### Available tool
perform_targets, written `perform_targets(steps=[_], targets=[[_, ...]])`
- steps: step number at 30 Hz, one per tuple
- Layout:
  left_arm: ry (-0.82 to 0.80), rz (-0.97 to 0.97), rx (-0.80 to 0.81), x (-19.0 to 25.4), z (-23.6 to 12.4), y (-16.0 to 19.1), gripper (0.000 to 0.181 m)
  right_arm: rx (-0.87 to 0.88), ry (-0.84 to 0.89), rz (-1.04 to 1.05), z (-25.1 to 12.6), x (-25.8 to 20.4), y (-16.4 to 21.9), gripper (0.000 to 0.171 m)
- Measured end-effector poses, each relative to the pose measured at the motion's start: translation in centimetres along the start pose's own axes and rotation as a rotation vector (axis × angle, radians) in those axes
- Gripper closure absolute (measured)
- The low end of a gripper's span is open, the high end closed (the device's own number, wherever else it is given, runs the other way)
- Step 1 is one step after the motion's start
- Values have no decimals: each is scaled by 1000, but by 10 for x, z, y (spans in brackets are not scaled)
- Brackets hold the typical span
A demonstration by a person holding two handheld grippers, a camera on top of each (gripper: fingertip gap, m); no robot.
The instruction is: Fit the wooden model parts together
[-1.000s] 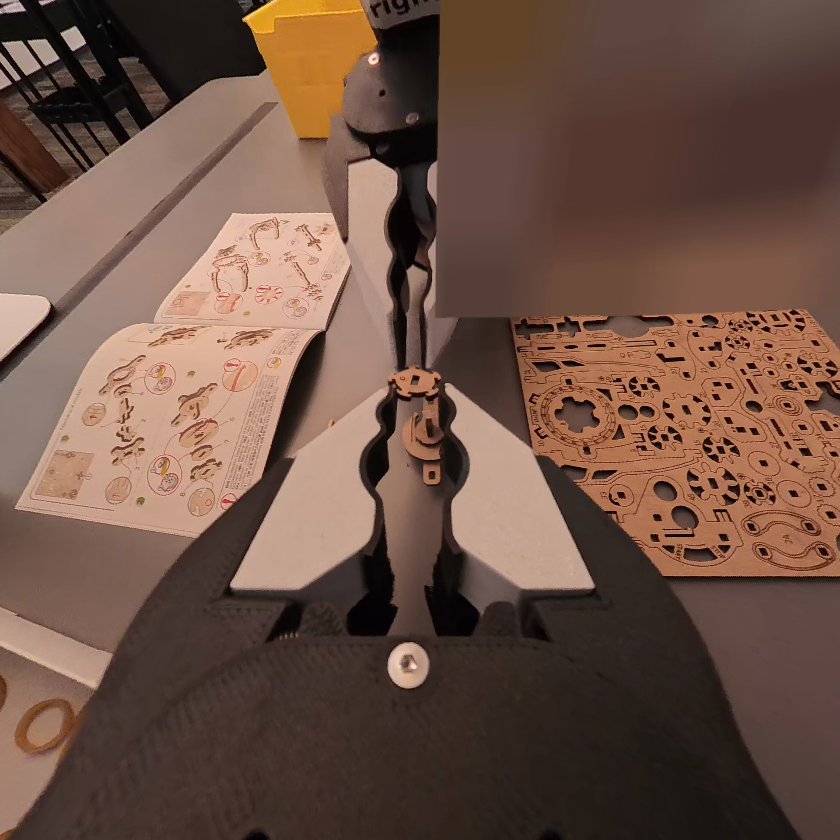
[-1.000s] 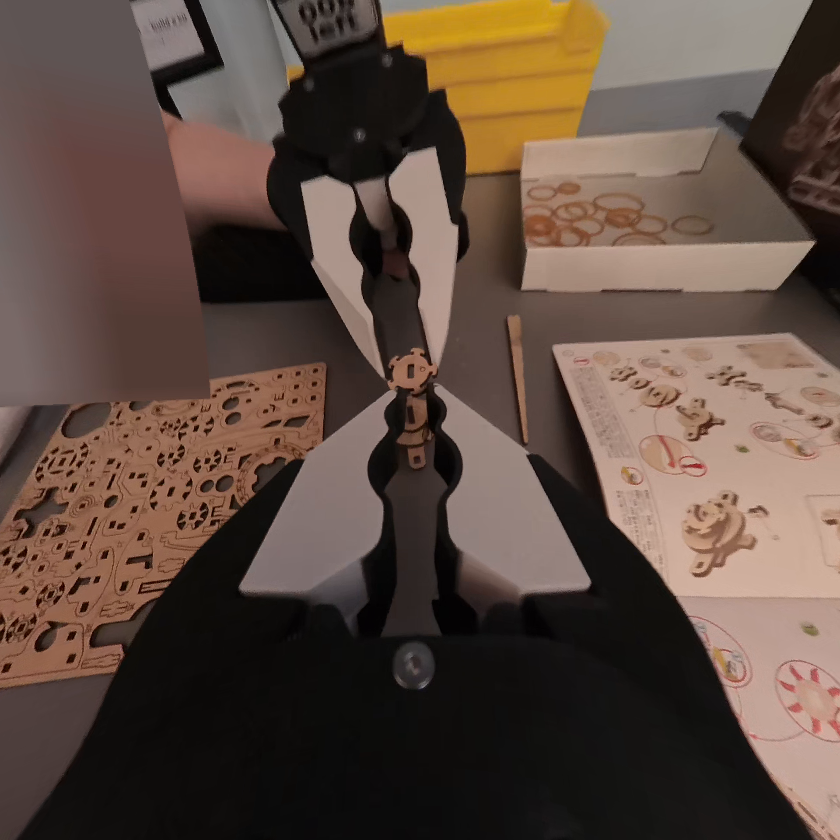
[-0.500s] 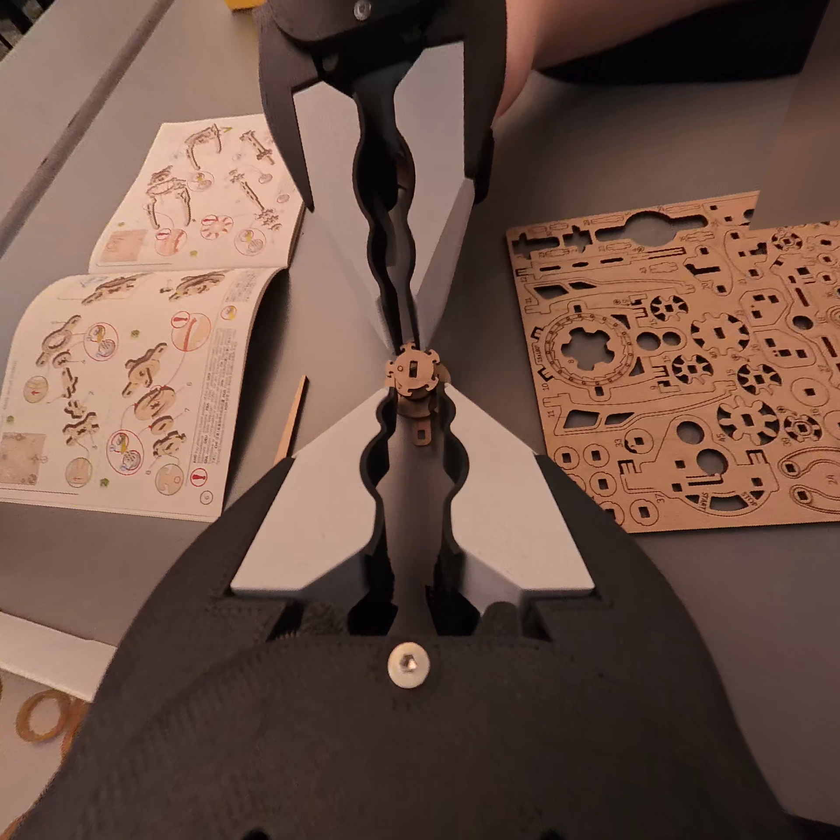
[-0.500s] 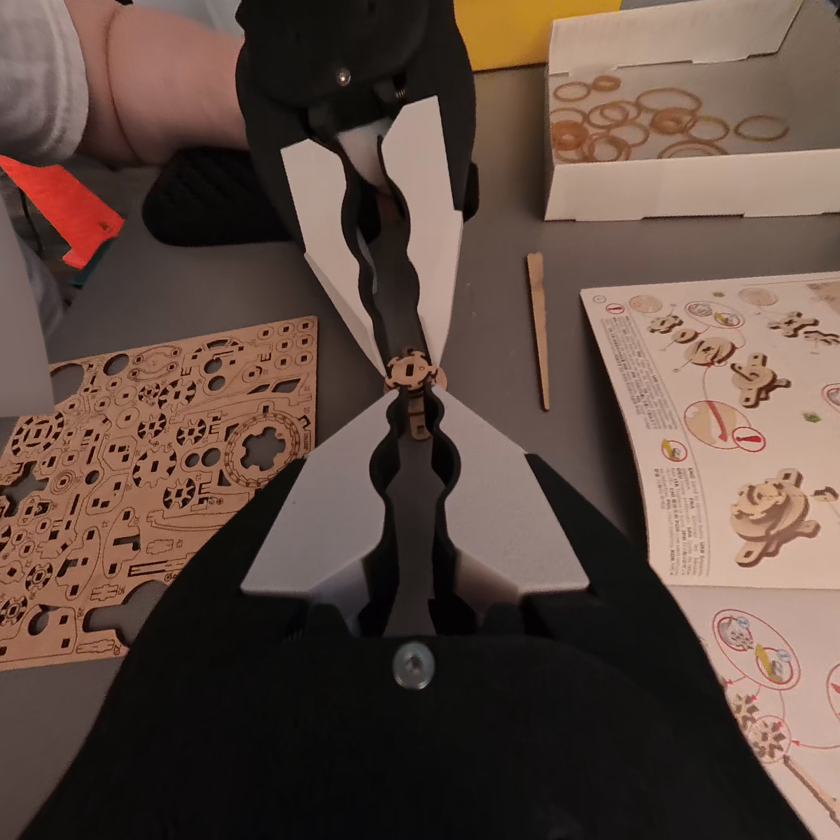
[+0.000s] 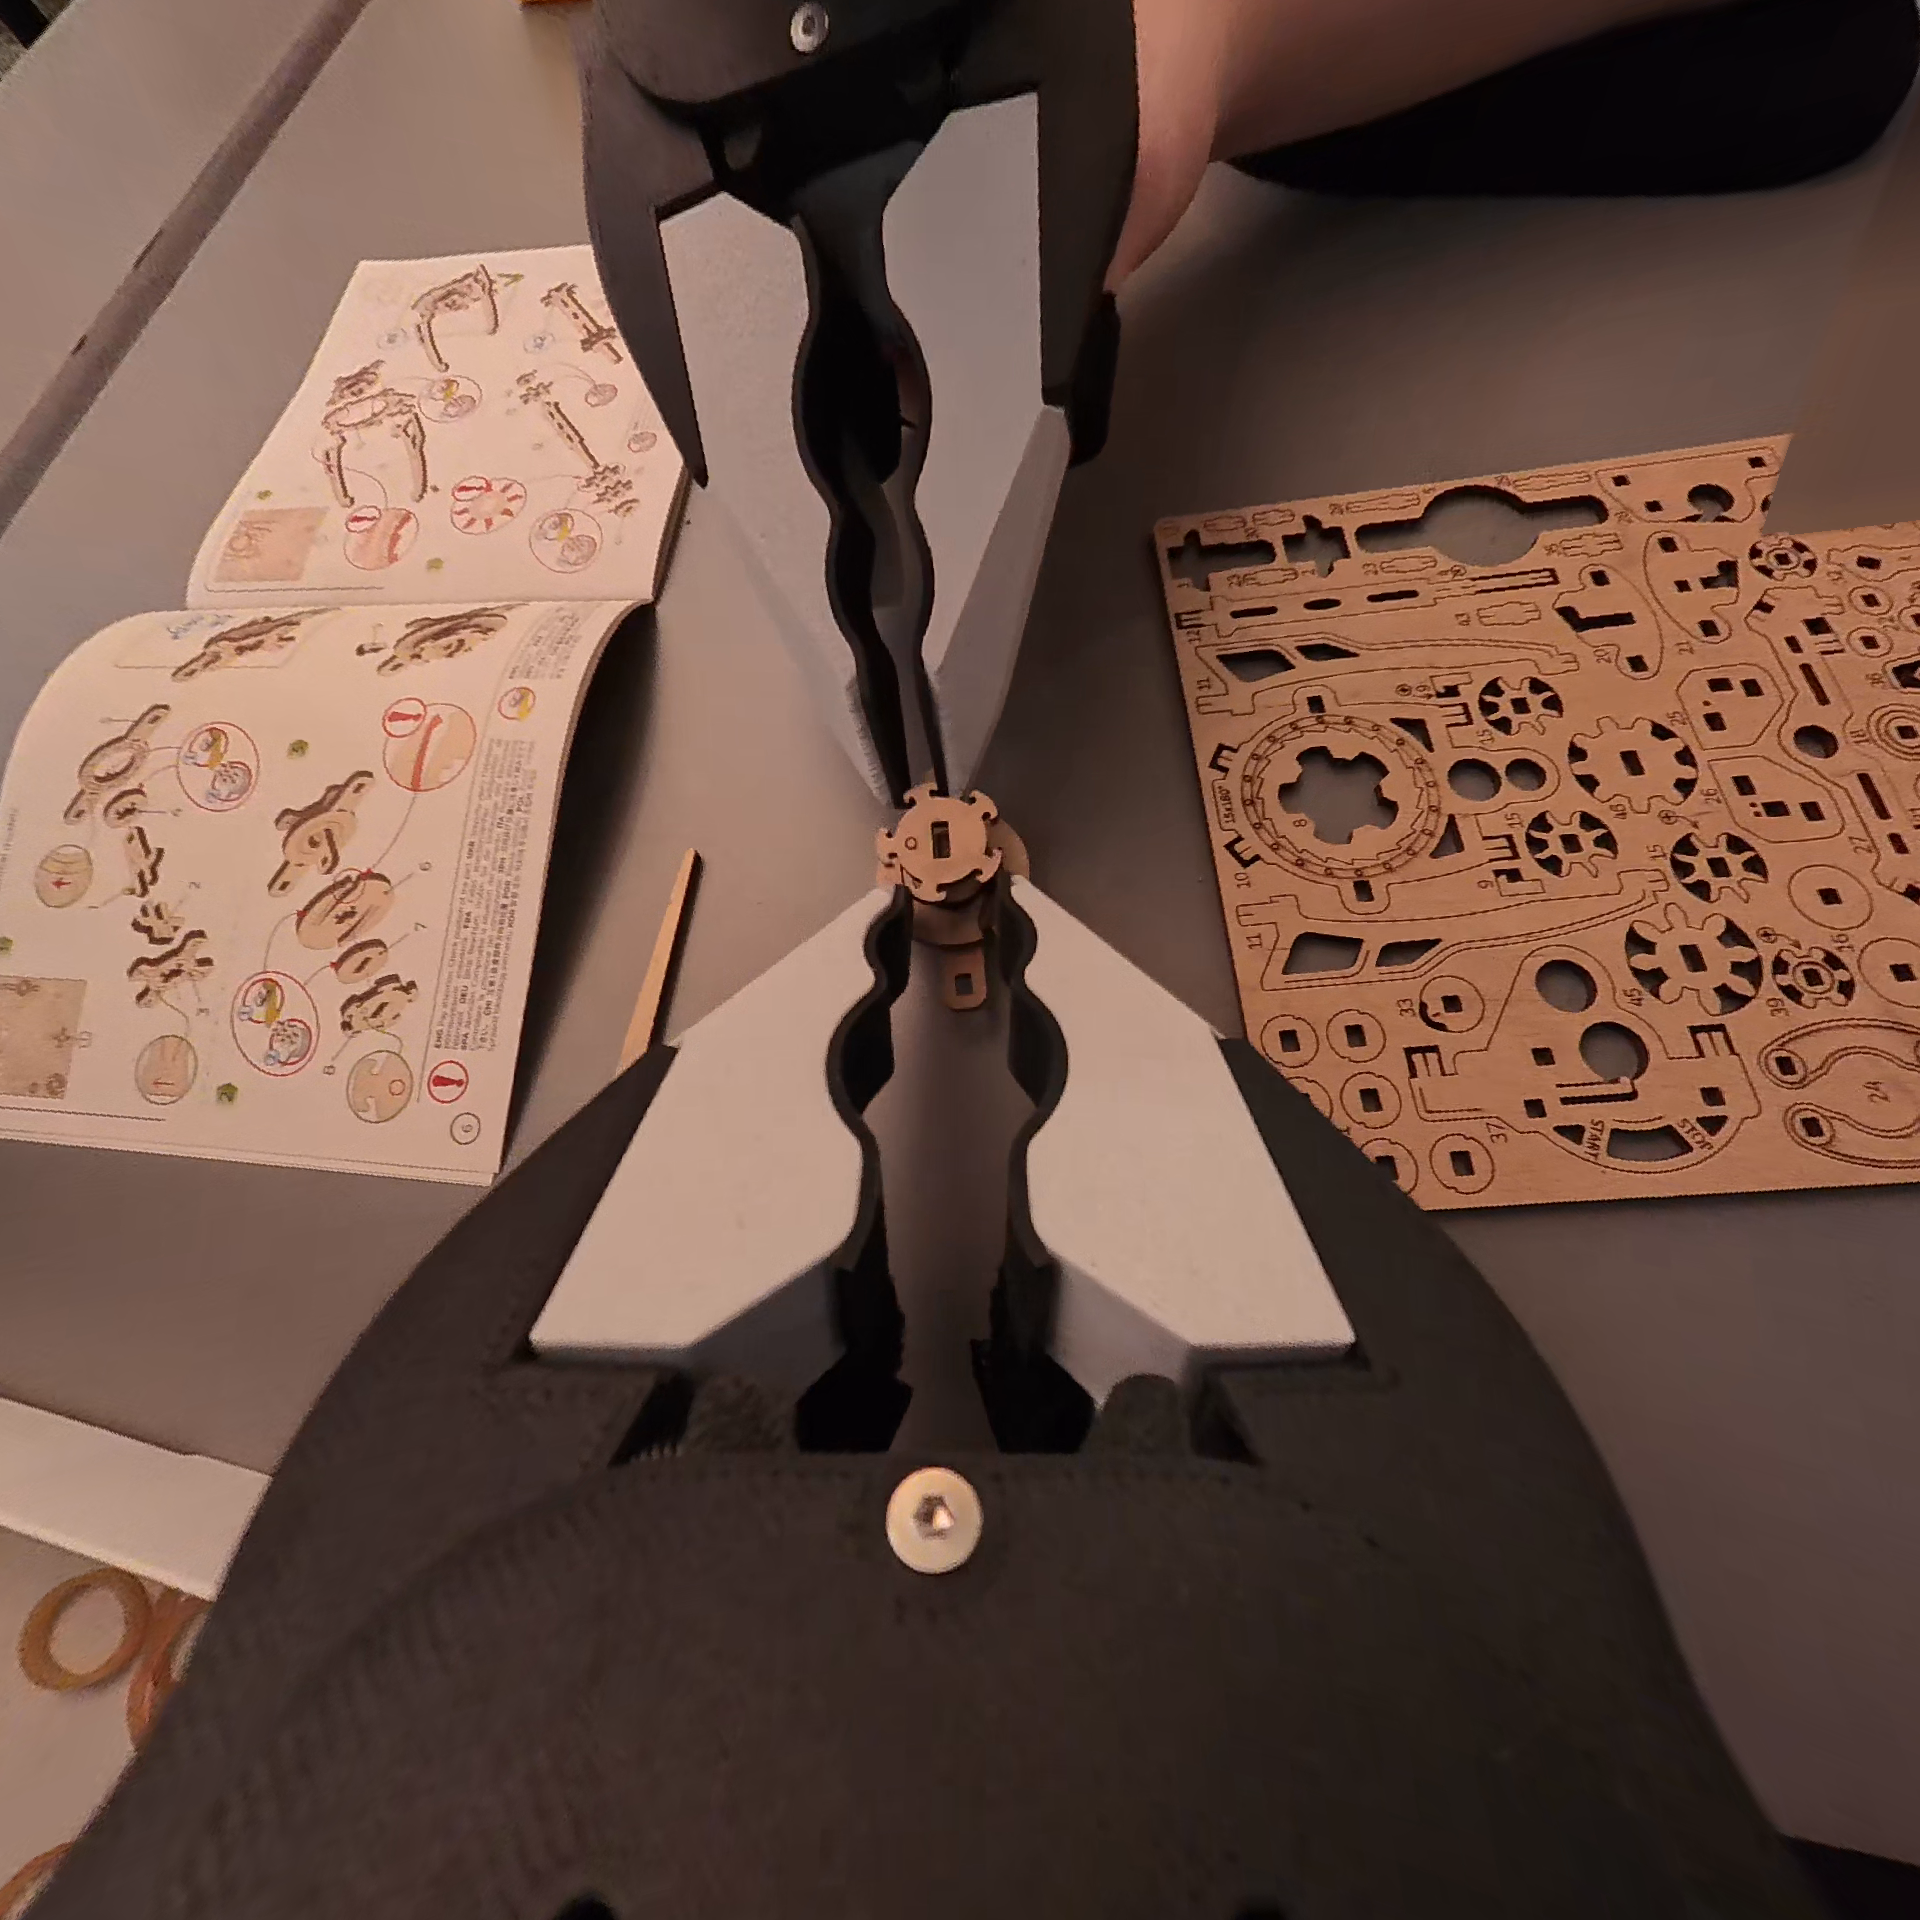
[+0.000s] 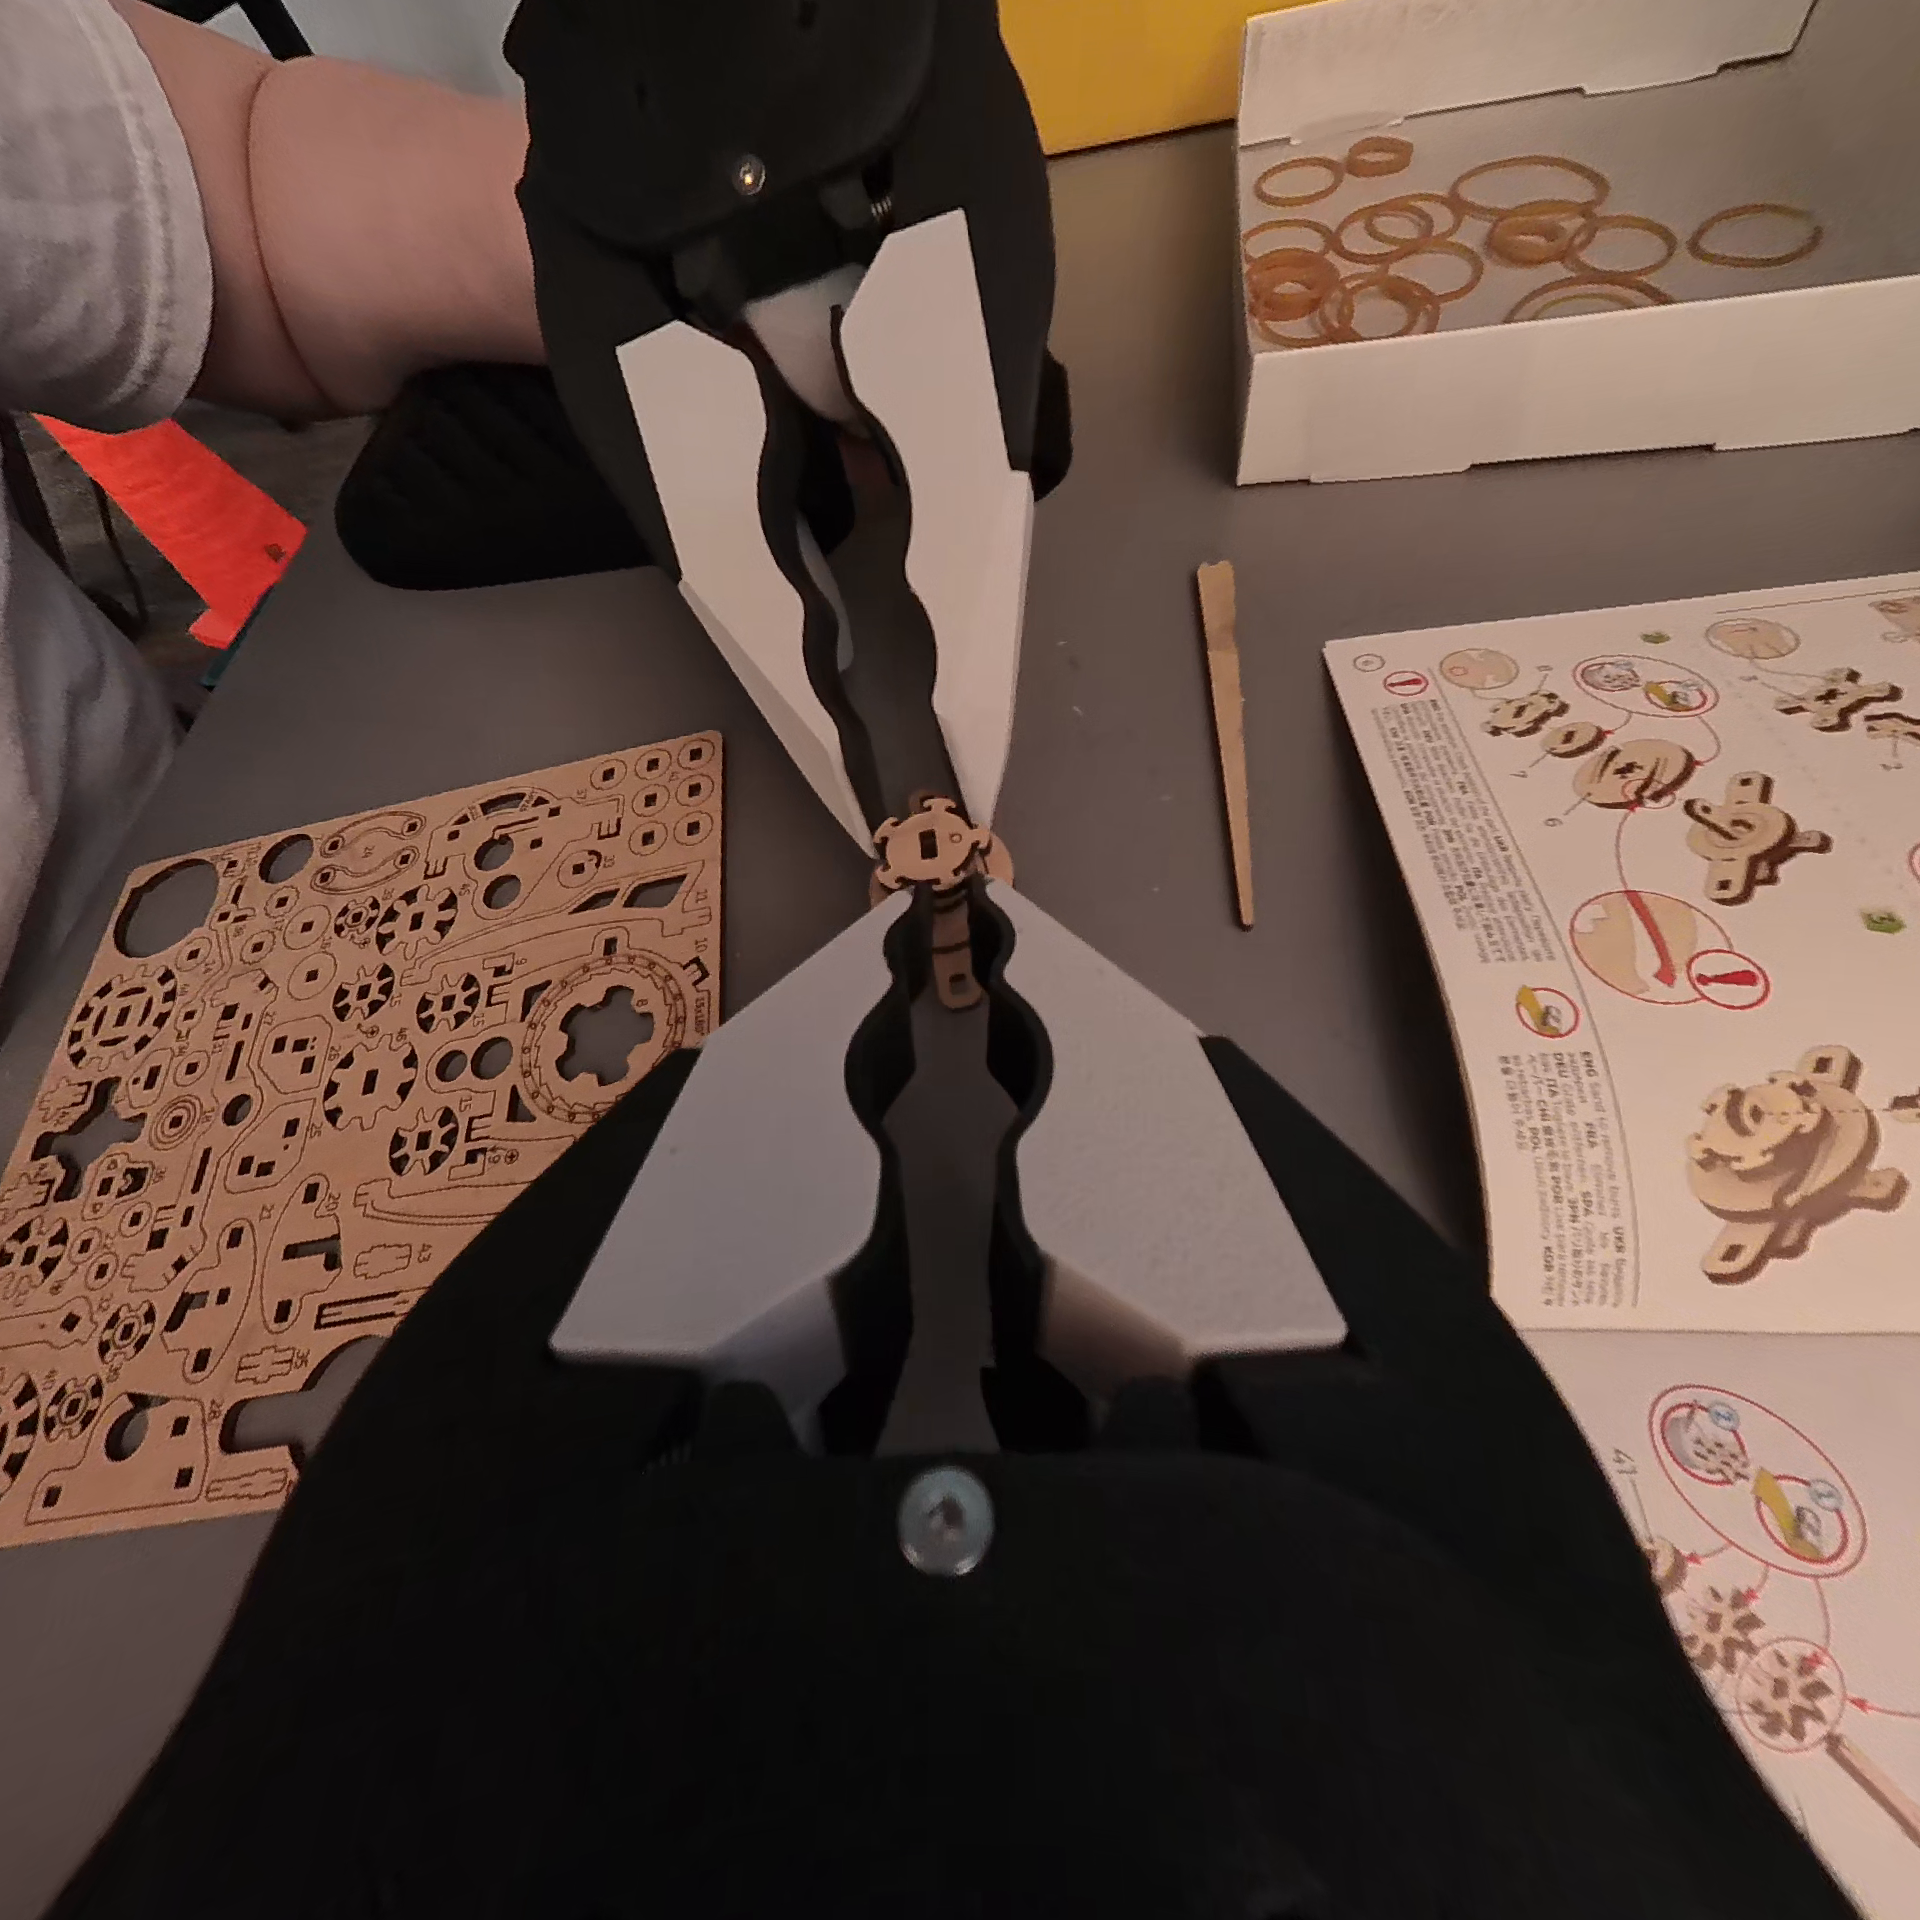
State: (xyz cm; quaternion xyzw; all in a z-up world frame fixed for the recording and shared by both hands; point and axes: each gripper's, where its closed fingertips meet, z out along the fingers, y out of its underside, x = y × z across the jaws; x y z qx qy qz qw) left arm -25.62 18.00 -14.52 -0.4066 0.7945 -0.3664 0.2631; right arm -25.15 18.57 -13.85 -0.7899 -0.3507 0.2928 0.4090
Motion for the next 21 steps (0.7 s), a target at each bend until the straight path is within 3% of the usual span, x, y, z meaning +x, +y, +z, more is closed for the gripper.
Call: perform_targets(steps=[4, 7, 21], targets=[[20, 5, -2, 4, 0, 0, 176, -10, 8, 22, 0, 2, 2, 166], [-8, 11, 1, 0, 1, -1, 164, -16, -8, 25, 0, 0, 3, 165], [4, 10, -5, 2, 2, 1, 165, 51, -65, 30, -8, -7, -6, 154]])
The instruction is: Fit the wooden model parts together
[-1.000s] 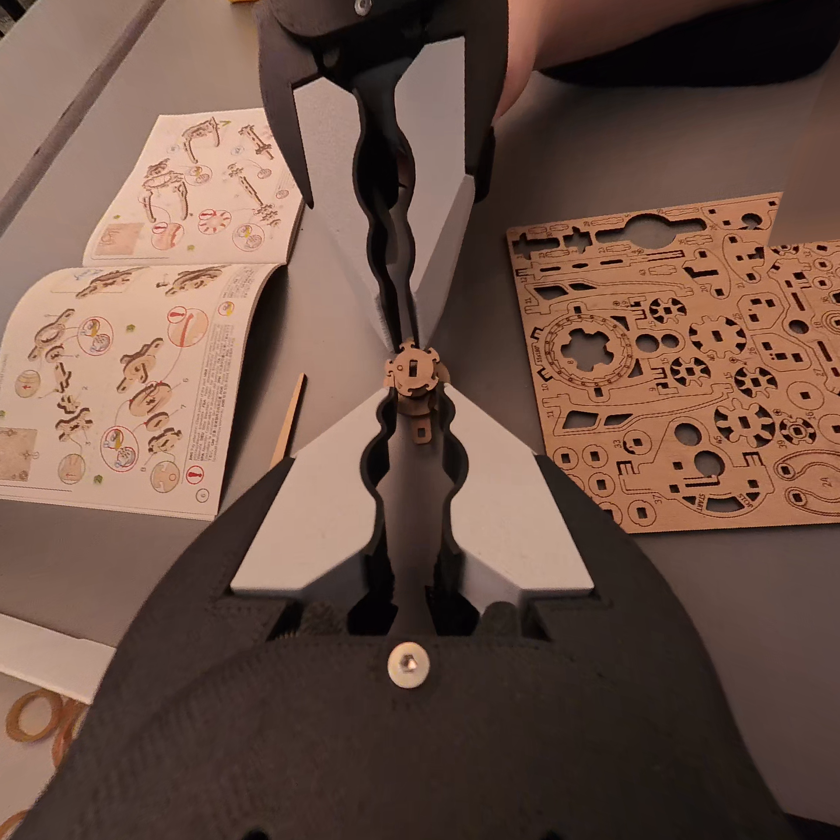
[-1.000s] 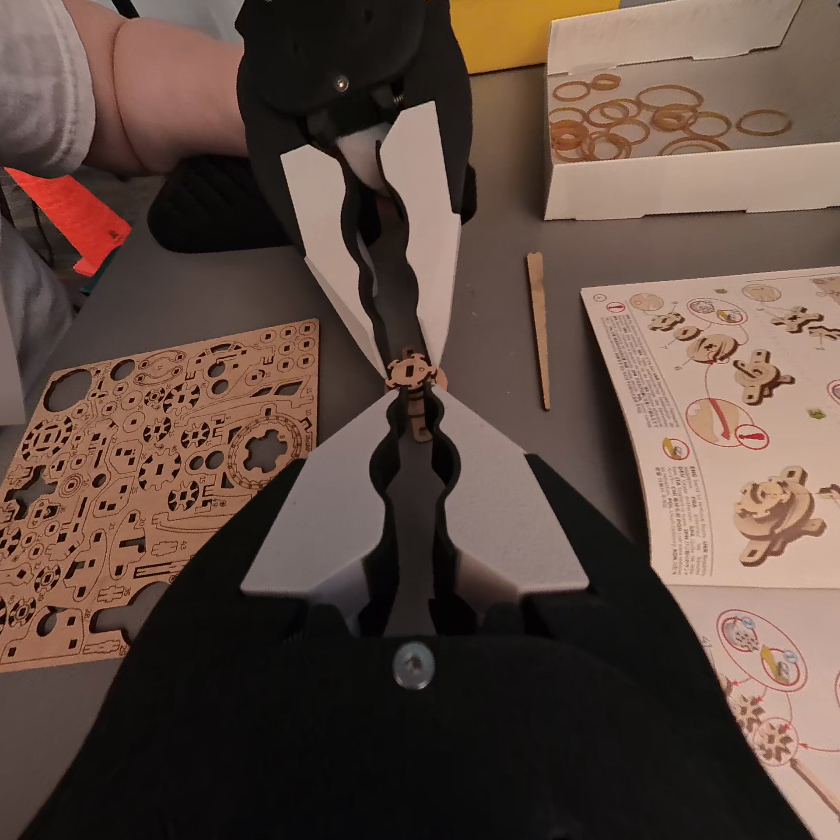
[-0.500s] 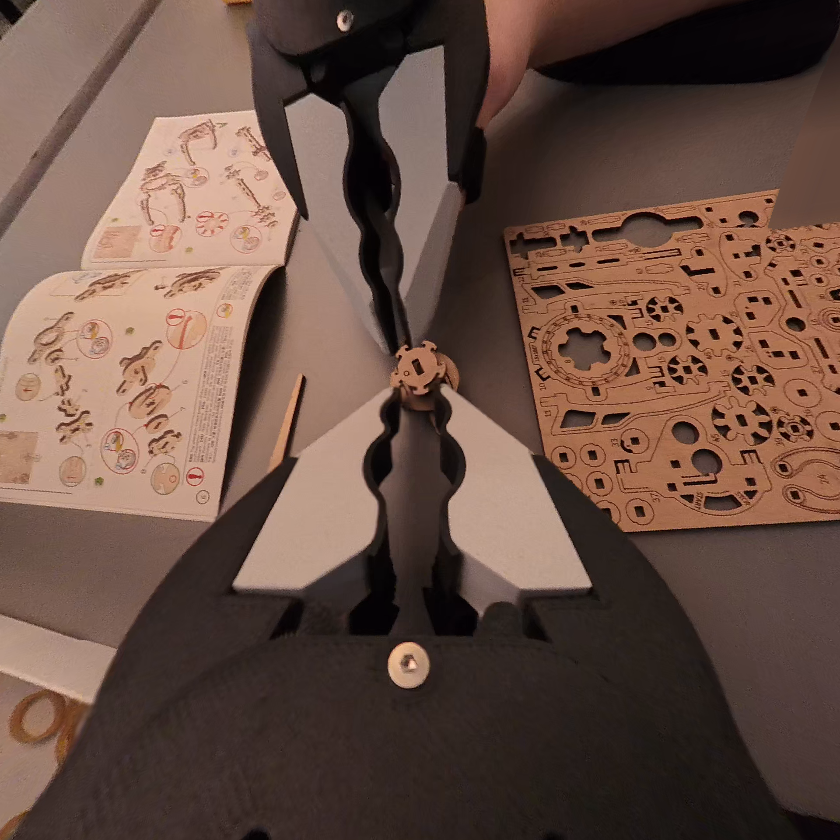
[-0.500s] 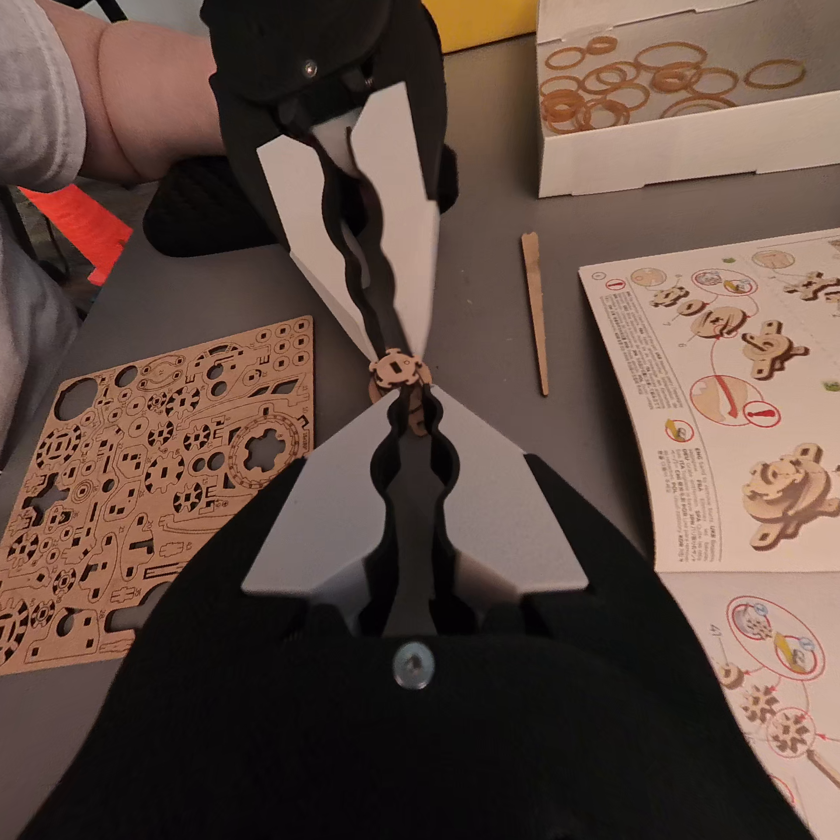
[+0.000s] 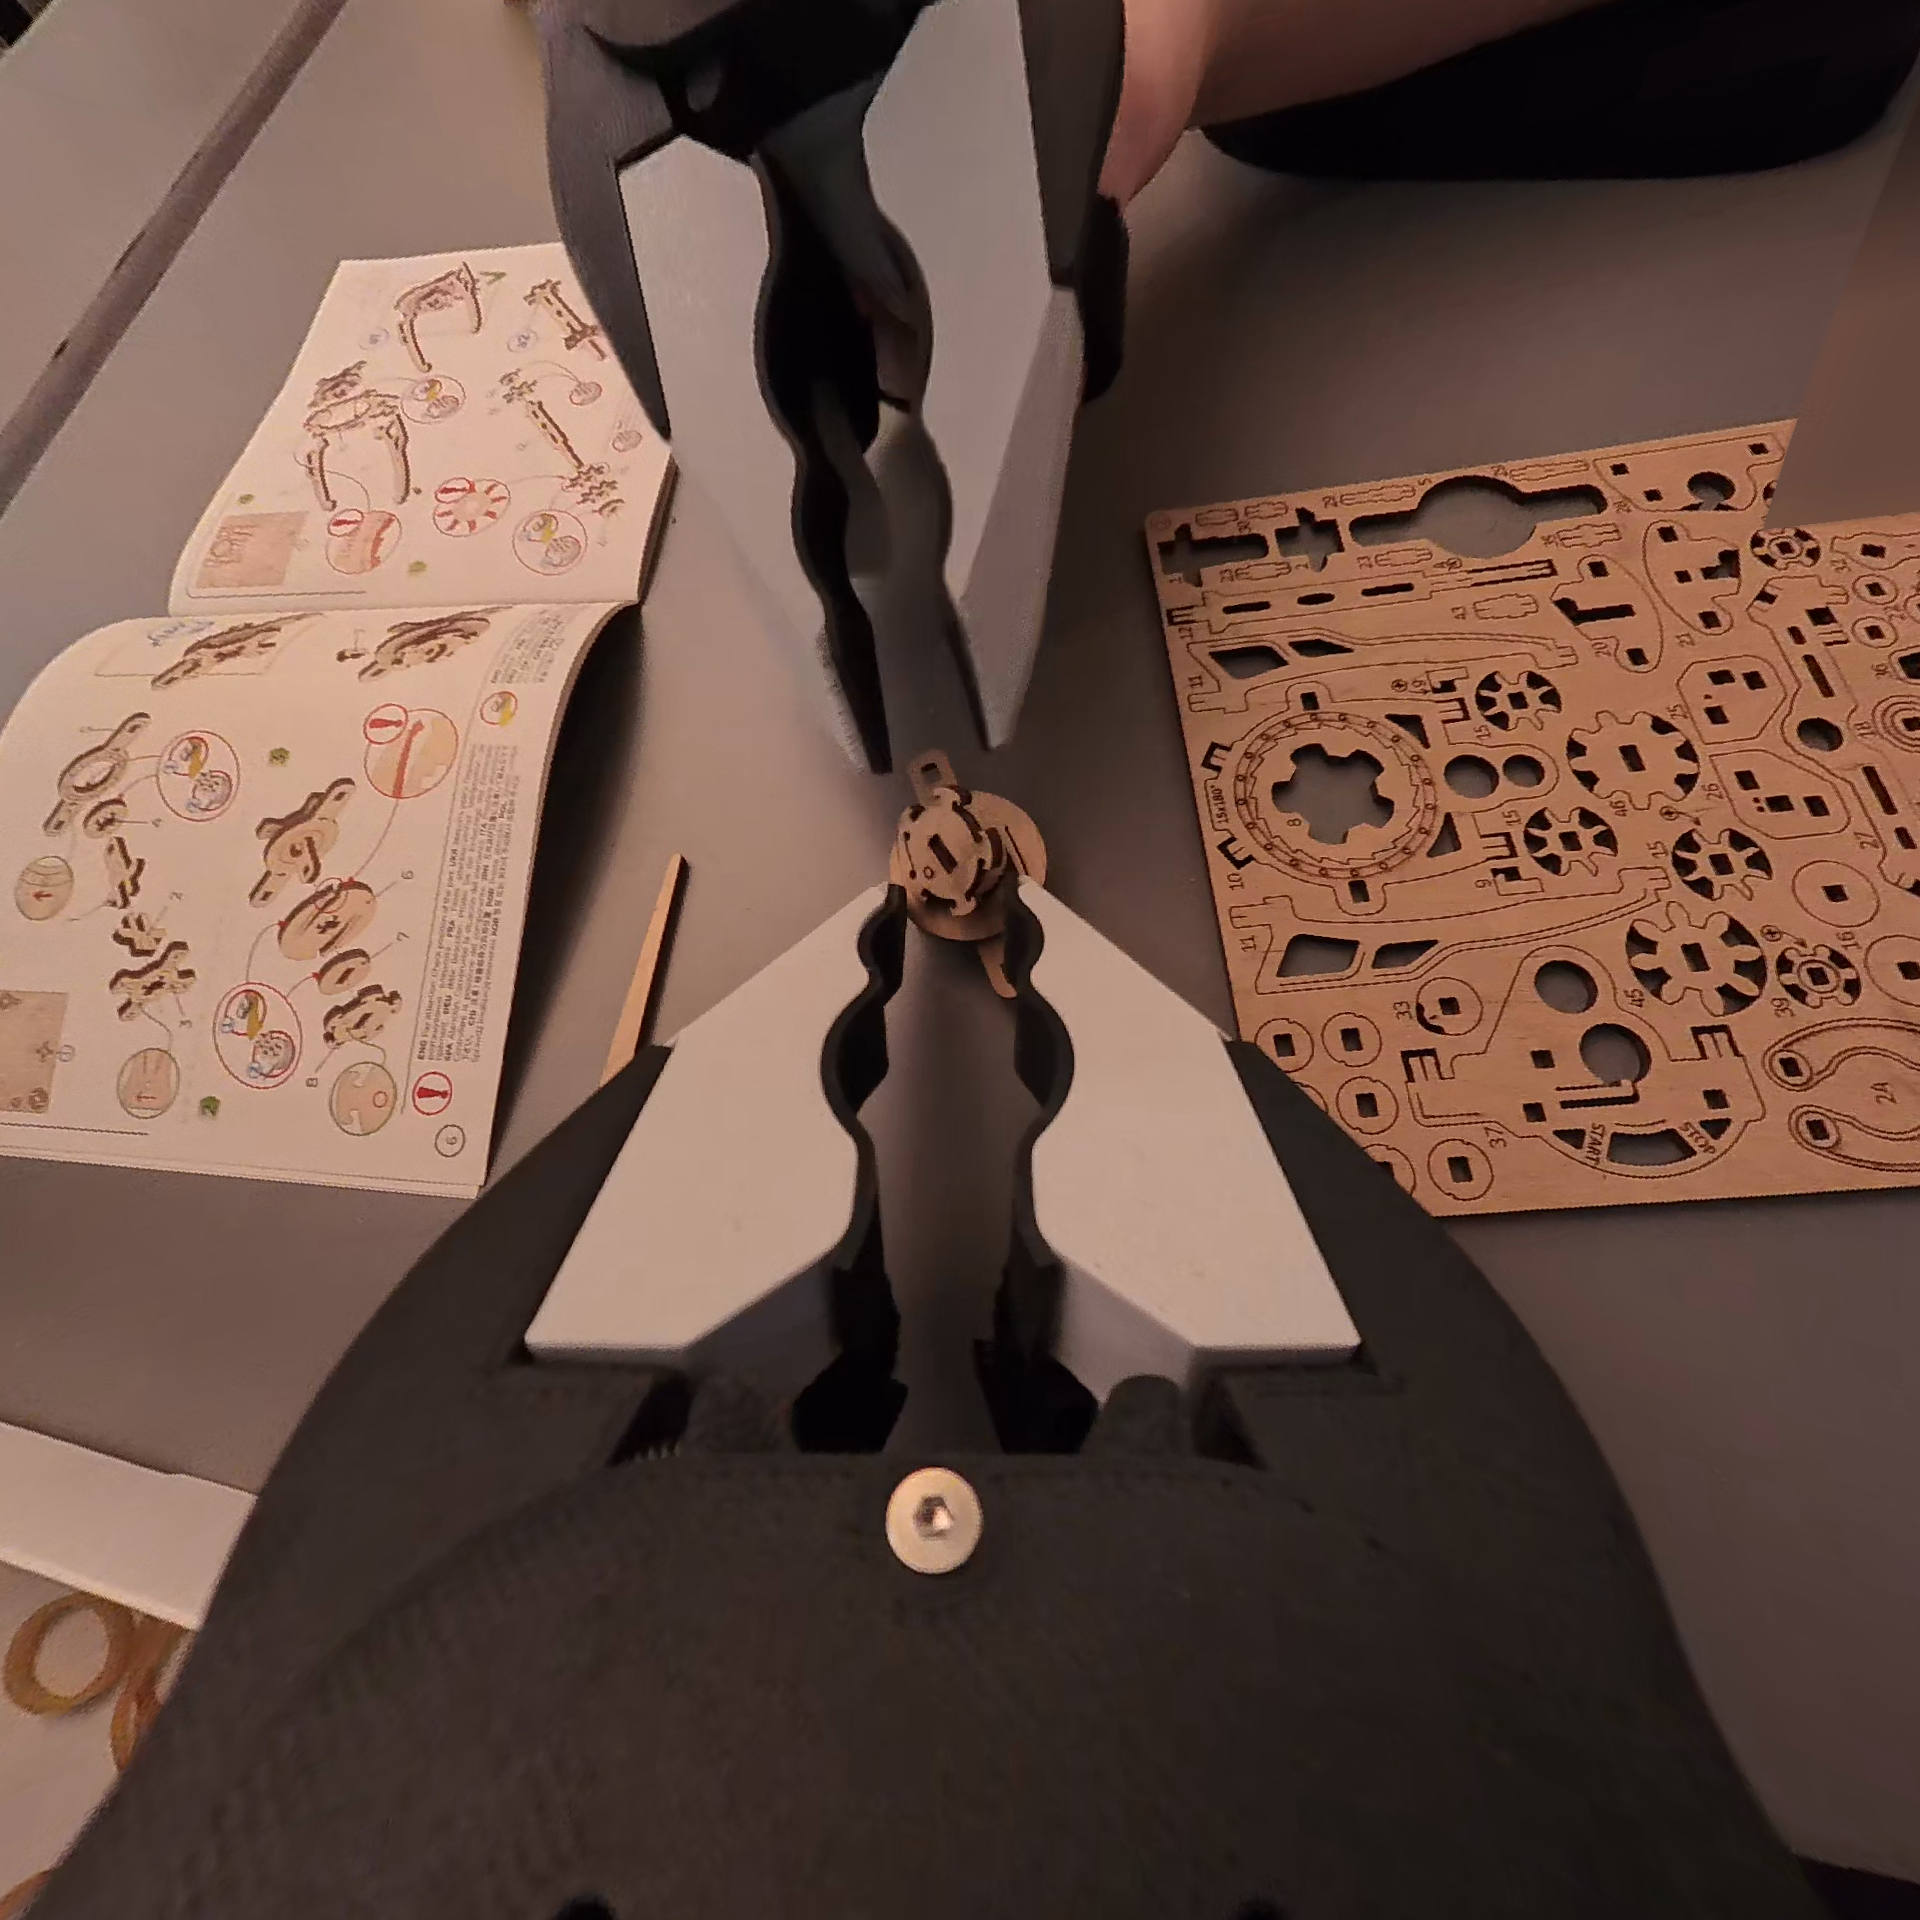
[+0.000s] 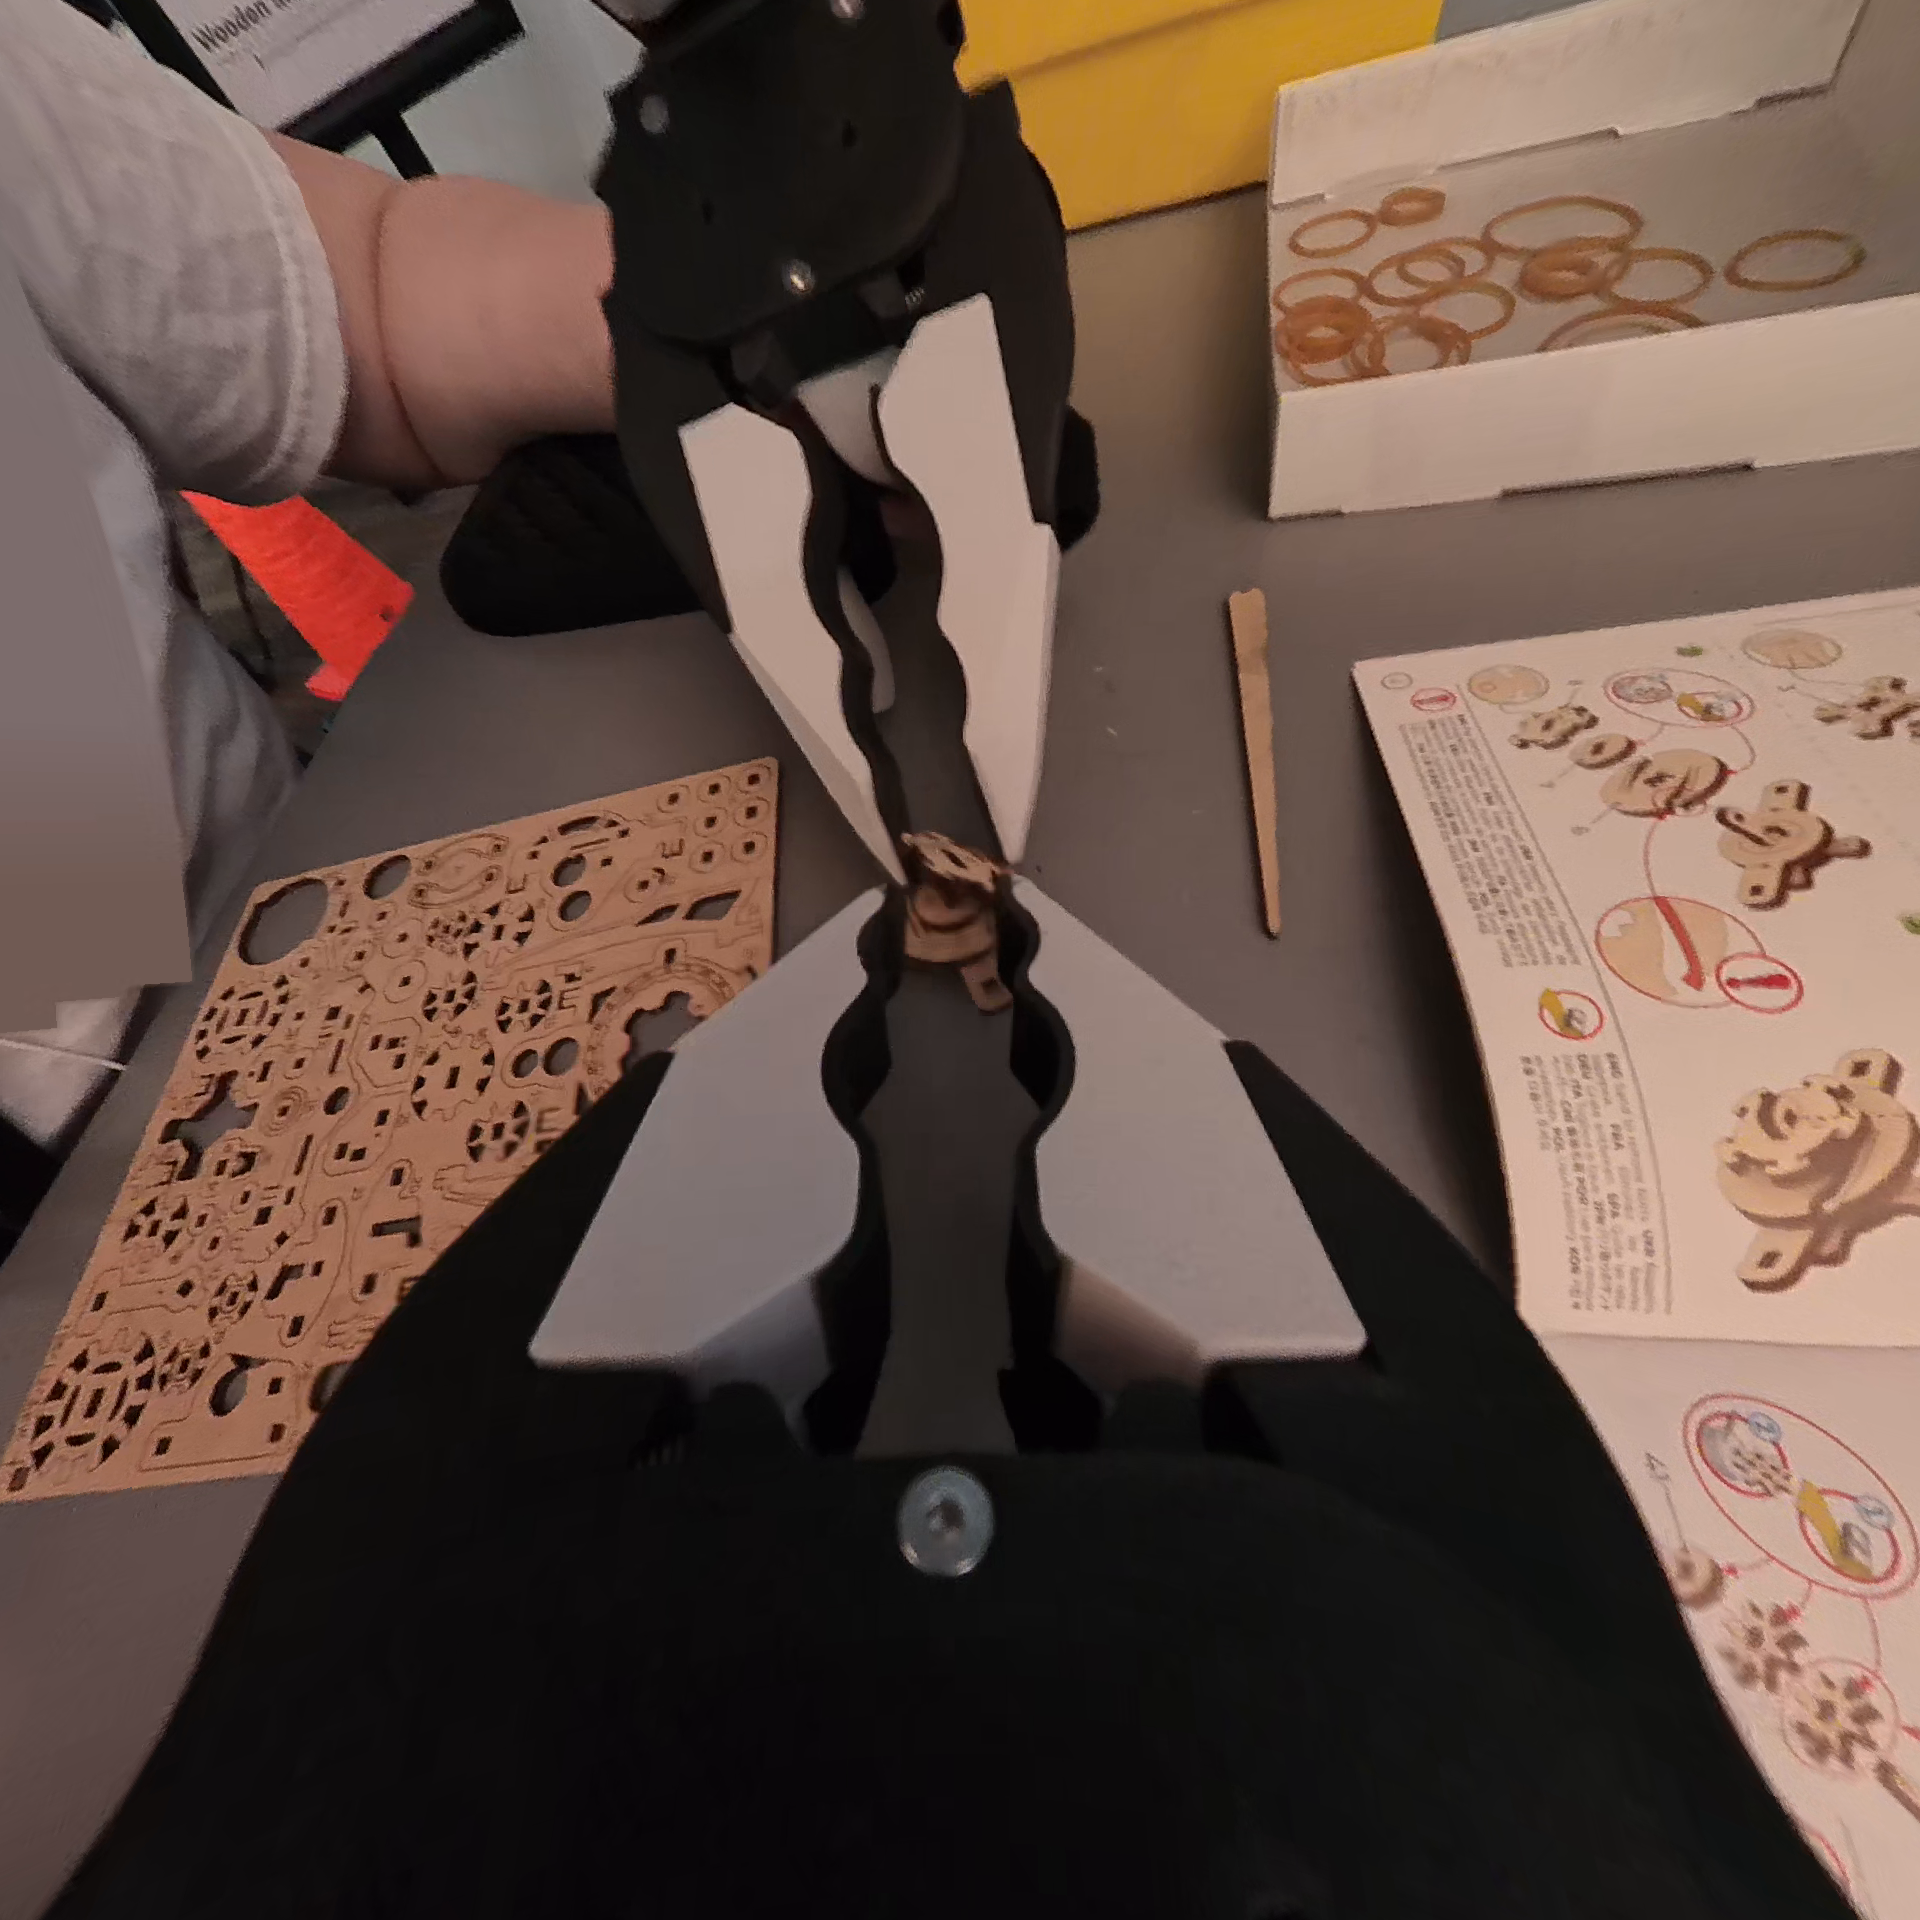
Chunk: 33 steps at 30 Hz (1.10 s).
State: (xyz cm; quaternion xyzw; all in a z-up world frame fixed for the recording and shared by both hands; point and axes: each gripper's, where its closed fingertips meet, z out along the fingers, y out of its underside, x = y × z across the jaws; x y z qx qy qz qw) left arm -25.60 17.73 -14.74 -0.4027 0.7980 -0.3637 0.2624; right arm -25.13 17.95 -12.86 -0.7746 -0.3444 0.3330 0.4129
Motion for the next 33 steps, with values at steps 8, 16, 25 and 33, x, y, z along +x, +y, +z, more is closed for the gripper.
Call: perform_targets(steps=[8, 16, 25, 33], targets=[[-1, 2, 2, 0, 0, 0, 165, -50, 162, -360, 3, -4, -4, 152], [0, 3, 4, 1, 1, -1, 165, -131, 240, -504, 10, -1, 4, 167], [32, -134, 133, -7, -11, -19, 153, -153, 393, -736, 3, 1, -6, 169], [112, -387, 328, -21, -31, -42, 149, -189, 638, -1065, -9, 5, -25, 168]])
